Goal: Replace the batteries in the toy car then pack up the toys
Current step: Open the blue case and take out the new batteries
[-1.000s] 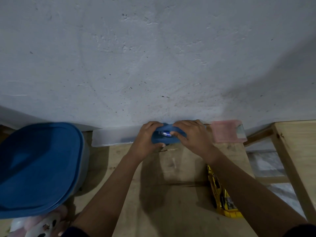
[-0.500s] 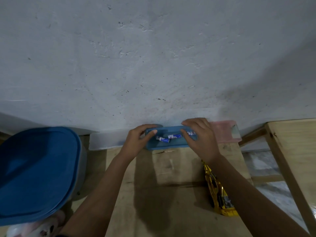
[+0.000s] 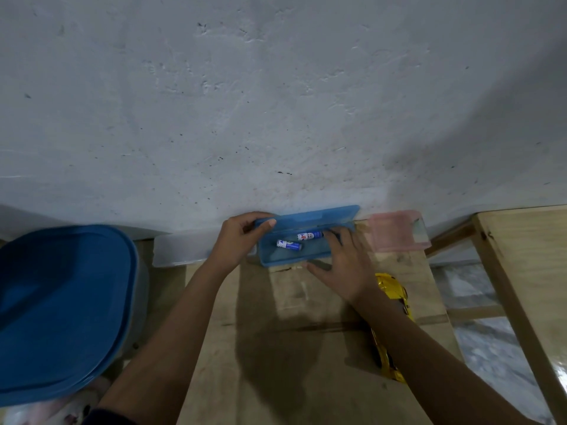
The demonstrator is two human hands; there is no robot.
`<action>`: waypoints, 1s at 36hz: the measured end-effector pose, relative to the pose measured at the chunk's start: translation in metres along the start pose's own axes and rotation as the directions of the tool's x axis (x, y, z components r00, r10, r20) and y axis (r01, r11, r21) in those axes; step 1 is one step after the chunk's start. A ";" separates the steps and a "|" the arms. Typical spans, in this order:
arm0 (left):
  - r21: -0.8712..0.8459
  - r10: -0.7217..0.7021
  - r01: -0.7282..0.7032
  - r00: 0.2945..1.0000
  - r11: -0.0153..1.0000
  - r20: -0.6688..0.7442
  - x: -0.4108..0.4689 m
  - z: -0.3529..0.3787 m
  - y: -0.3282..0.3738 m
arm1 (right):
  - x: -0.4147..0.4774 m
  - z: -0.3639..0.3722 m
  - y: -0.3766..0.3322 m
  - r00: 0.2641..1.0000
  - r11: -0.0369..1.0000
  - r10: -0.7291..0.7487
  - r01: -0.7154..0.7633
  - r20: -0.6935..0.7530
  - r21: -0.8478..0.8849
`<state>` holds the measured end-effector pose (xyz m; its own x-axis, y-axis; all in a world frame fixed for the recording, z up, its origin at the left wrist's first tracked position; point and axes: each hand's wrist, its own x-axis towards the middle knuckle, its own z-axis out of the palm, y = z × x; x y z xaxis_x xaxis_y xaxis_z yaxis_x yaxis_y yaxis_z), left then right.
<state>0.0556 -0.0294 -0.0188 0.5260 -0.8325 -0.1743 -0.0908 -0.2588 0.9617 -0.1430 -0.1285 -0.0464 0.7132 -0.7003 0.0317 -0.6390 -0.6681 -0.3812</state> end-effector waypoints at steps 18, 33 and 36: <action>-0.002 0.022 -0.022 1.000 1.000 -0.018 0.000 0.001 -0.002 | 0.002 0.008 -0.025 0.990 0.994 -0.103 0.105 0.096 -0.019; 0.021 0.054 -0.054 0.998 0.998 0.020 0.003 0.000 -0.003 | 0.012 0.038 -0.057 0.966 0.940 -0.258 0.251 -0.004 -0.229; 0.007 0.044 -0.044 0.998 0.999 0.036 0.004 -0.001 -0.003 | 0.015 0.040 -0.057 0.964 0.938 -0.262 0.242 -0.049 -0.249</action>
<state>0.0589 -0.0317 -0.0223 0.4903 -0.8603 -0.1396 -0.1195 -0.2250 0.9670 -0.0841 -0.0910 -0.0607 0.8405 -0.5124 0.1760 -0.4985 -0.8586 -0.1193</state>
